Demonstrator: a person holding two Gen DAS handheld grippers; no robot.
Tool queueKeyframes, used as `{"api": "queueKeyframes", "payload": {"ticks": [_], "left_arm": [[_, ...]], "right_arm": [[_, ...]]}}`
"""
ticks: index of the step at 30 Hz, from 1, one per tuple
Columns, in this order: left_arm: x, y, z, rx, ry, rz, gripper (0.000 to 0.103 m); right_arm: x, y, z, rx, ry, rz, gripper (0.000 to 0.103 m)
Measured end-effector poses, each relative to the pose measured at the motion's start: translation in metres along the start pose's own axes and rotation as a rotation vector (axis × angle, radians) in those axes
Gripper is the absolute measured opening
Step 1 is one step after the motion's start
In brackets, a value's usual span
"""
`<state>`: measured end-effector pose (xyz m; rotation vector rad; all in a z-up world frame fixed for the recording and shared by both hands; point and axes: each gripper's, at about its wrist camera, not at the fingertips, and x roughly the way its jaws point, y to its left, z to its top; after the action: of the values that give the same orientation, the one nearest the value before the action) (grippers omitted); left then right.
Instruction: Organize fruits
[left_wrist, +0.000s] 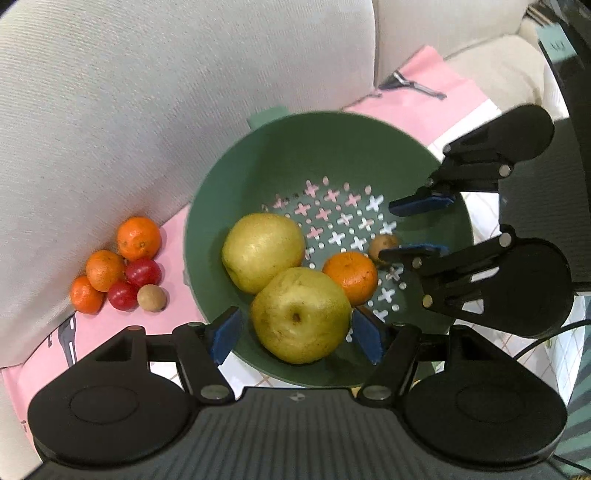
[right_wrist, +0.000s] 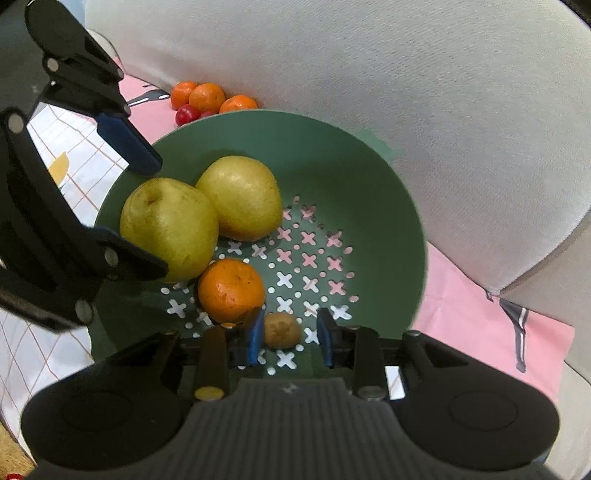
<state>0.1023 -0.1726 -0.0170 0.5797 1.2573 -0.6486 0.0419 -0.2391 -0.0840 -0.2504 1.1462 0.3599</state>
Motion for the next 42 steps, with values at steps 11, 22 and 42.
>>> {"api": "queueKeyframes", "payload": {"ticks": [11,22,42], "left_arm": [[-0.015,0.005,-0.004,-0.052,-0.057,-0.026,0.050],[-0.023,0.023,-0.012,-0.136,-0.092,-0.077,0.049],[-0.028,0.017,-0.047,-0.275,-0.260,-0.146,0.047]], "right_arm": [[-0.007,0.012,0.001,0.061,-0.076,0.177,0.036],[0.007,0.014,0.006,0.047,-0.029,0.121,0.040],[-0.029,-0.003,-0.004,0.142,-0.165,-0.090,0.039]]}}
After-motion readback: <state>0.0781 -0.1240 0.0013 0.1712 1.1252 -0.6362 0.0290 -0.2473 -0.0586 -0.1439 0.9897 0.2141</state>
